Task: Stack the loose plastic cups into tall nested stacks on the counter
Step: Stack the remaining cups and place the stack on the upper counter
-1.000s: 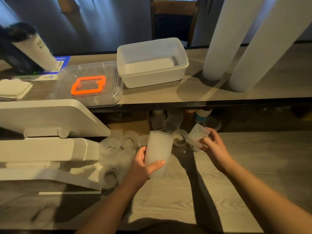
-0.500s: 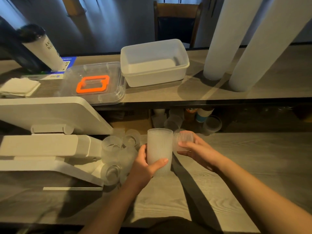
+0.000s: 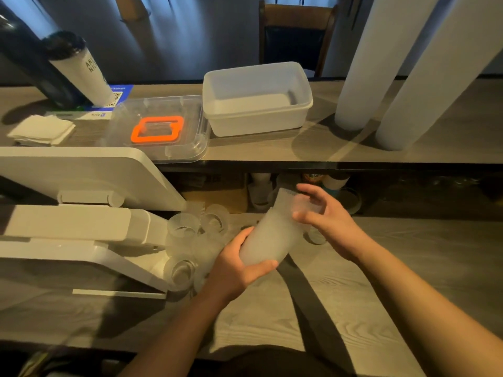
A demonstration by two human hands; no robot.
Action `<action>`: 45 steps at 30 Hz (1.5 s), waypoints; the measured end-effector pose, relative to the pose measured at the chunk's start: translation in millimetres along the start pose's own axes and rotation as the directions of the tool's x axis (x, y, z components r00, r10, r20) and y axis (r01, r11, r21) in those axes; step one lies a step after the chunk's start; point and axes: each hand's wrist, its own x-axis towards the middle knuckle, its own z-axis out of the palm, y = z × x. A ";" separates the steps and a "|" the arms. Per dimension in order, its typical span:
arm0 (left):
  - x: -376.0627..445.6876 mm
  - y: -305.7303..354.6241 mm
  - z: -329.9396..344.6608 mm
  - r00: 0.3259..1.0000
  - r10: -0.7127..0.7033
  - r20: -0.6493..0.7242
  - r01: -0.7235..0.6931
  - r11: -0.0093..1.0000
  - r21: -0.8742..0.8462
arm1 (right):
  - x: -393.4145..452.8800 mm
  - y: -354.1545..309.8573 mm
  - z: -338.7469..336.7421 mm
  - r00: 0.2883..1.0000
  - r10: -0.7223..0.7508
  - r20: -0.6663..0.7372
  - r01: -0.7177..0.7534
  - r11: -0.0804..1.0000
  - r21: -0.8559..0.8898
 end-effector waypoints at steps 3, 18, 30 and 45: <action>-1.0 2.9 -0.3 0.999 0.022 -0.024 -0.022 1.000 0.008 | -0.6 -0.6 5.9 1.000 0.003 0.008 -0.002 0.995 -0.095; -3.6 -0.1 1.2 0.997 -0.003 -0.077 0.005 1.000 0.025 | -14.9 23.4 38.3 0.997 0.040 0.063 -0.035 0.996 -0.086; 11.0 -8.7 10.1 0.990 -0.107 -0.091 0.087 0.974 -0.208 | 14.5 115.1 -20.1 0.901 0.204 -0.383 -0.291 0.938 -0.186; 18.4 -24.9 6.0 0.981 -0.187 -0.054 0.177 0.972 -0.153 | 47.4 166.9 -43.8 0.915 0.175 -0.364 -0.366 0.740 -0.564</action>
